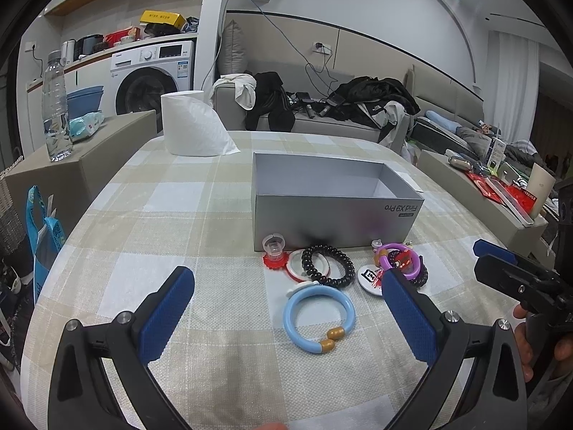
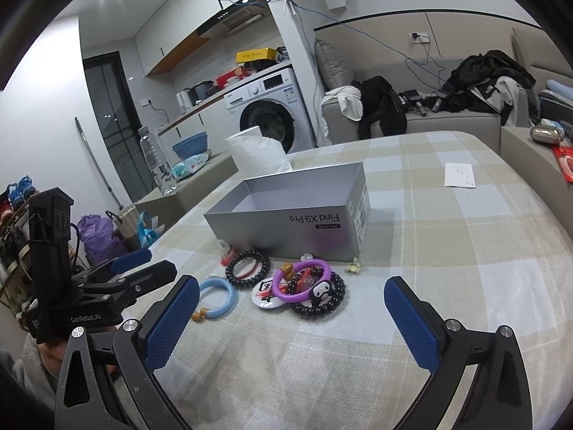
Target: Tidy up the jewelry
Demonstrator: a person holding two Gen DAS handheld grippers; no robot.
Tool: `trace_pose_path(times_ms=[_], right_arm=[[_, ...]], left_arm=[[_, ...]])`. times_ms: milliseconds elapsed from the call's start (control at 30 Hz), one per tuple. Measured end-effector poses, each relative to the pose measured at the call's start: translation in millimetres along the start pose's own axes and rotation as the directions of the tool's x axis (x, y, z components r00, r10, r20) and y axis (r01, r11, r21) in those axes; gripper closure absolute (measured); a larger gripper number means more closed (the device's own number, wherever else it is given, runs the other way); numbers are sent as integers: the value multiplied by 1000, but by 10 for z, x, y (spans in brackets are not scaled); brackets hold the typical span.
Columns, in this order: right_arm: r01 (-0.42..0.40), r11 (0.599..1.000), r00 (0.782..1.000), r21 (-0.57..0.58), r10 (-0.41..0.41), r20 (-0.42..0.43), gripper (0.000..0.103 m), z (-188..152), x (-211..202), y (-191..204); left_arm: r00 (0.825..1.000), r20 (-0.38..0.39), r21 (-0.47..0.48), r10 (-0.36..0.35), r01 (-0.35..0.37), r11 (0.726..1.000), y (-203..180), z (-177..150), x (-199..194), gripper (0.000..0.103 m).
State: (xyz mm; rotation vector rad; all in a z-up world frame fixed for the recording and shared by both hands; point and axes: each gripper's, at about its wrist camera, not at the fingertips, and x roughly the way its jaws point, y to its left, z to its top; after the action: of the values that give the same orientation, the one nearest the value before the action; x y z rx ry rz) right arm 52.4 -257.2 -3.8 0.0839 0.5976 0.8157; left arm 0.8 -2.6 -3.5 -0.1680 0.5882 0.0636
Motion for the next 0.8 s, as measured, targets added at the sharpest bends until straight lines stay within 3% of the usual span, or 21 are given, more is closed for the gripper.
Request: trace_pose_path(times_ms=[367,667,733,800], right_arm=[[39,998,997,-38,-42,-59,0,30,90,62],[61,998,986,-5,-61,-152,0,131,269,-4],[56,998,981,-4,-55,-188,3,143,334,-19],[52,999,977,-4,-52,-207,14,146,375,-31]], left_arm=[[1000,-18,3,8,-8,1000,-30,17,34,1],[998,-62,15,25,-24,1000,-8,62,83,1],[997,-74,21,24,-23,1000,-3,65,109,1],[995,-94,28,21,-18,999,-1,59,150,1]])
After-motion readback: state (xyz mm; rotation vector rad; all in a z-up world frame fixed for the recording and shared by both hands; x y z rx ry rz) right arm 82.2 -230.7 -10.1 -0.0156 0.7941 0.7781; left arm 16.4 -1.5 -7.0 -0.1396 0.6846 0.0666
